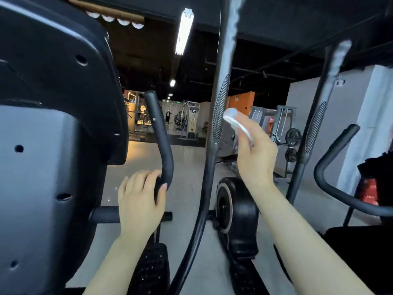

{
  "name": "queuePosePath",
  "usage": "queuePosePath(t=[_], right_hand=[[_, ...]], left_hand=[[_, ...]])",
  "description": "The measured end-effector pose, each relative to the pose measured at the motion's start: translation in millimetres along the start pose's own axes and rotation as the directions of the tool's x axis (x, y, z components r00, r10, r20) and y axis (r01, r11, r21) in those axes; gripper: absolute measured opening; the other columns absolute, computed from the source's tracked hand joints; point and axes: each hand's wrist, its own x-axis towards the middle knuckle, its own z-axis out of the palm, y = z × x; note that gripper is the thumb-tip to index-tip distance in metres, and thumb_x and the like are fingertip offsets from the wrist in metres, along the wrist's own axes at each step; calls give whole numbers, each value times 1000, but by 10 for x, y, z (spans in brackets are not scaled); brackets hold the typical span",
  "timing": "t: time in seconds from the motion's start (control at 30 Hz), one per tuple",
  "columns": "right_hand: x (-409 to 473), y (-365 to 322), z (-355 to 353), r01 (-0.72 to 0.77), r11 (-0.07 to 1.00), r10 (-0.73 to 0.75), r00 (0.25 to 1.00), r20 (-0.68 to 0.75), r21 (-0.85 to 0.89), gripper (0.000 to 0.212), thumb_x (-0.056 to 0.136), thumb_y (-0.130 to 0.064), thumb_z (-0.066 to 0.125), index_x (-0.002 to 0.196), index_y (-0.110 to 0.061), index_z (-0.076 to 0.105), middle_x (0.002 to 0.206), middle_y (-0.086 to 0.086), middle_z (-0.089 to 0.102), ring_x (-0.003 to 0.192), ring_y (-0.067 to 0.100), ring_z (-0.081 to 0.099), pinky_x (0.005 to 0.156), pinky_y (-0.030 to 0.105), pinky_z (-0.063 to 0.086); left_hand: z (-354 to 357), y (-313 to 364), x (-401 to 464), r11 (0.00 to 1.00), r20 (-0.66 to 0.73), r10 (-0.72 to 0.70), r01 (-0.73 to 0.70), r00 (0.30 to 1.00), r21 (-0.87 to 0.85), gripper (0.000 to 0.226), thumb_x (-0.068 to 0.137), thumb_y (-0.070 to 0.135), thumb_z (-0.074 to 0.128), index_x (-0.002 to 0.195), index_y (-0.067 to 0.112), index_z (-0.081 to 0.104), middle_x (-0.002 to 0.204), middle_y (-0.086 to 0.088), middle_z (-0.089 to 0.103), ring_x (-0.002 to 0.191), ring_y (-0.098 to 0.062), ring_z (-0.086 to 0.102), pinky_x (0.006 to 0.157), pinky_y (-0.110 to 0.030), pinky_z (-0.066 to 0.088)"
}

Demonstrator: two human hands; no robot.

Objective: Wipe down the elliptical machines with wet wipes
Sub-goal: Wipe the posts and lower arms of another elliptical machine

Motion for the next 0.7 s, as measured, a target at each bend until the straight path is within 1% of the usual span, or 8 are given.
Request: queuePosePath(t=[0.07, 0.13, 0.17, 0.2, 0.23, 0.27, 0.37, 0.7], right_hand=[[460, 296, 220, 398, 885, -371, 916, 153, -241, 37, 95, 8, 44, 121, -5, 66, 124, 6, 66, 122, 14, 54, 118, 25, 26], [780, 670, 417, 775, 499, -632, 632, 448, -389, 35, 96, 10, 39, 109, 0, 69, 112, 15, 69, 113, 27, 59, 119, 31, 23], [834, 847, 477, 871, 300, -623, 488, 611, -390, 34, 92, 12, 41, 102, -2, 70, 105, 12, 69, 107, 27, 62, 116, 33, 29], [844, 1011, 502, 913, 178, -564, 399, 722, -366, 35, 87, 14, 44, 100, -4, 70, 102, 10, 68, 104, 27, 63, 113, 36, 36], [812, 1153, 504, 933, 148, -514, 355, 781, -327, 35, 84, 15, 48, 103, -4, 71, 106, 12, 69, 107, 29, 63, 111, 41, 39], [760, 1285, 495, 936, 192, -504, 352, 789, -295, 35, 83, 13, 50, 108, -2, 70, 113, 15, 69, 113, 31, 63, 112, 45, 38], [606, 1434, 467, 909, 319, -508, 403, 761, -269, 35, 82, 12, 56, 112, 3, 69, 124, 18, 65, 121, 35, 59, 111, 47, 34], [-148, 1620, 440, 950, 282, -403, 246, 882, -136, 41, 90, -3, 36, 107, -3, 73, 123, 15, 67, 119, 28, 61, 111, 44, 33]], left_hand=[[195, -53, -38, 996, -34, 0, 3, 999, 89, 37, 94, 32, 49, 118, 10, 66, 114, -10, 67, 114, -33, 60, 104, -54, 37], [332, -78, -62, 984, -52, 62, -52, 997, 168, 36, 95, 29, 52, 121, 10, 67, 117, -10, 68, 119, -32, 59, 109, -52, 33], [376, -95, -79, 978, -56, 83, -71, 995, 198, 36, 96, 30, 51, 122, 10, 67, 119, -10, 68, 120, -31, 59, 110, -51, 32], [405, -111, -84, 971, -63, 100, -84, 993, 225, 37, 97, 31, 50, 123, 9, 67, 119, -10, 68, 121, -31, 59, 110, -50, 31], [427, -121, -85, 964, -77, 111, -88, 991, 252, 38, 98, 32, 49, 122, 9, 67, 120, -11, 67, 121, -32, 59, 110, -50, 31], [449, -134, -88, 954, -89, 120, -90, 989, 286, 38, 99, 33, 48, 122, 9, 67, 120, -11, 67, 121, -32, 59, 110, -49, 31], [494, -151, -113, 929, -100, 152, -108, 983, 353, 38, 99, 34, 49, 119, 8, 68, 120, -12, 68, 119, -33, 60, 108, -48, 33], [500, -169, -127, 937, -150, 174, -117, 973, 329, 40, 104, 36, 42, 127, 14, 65, 120, -10, 67, 118, -31, 61, 105, -48, 36]])
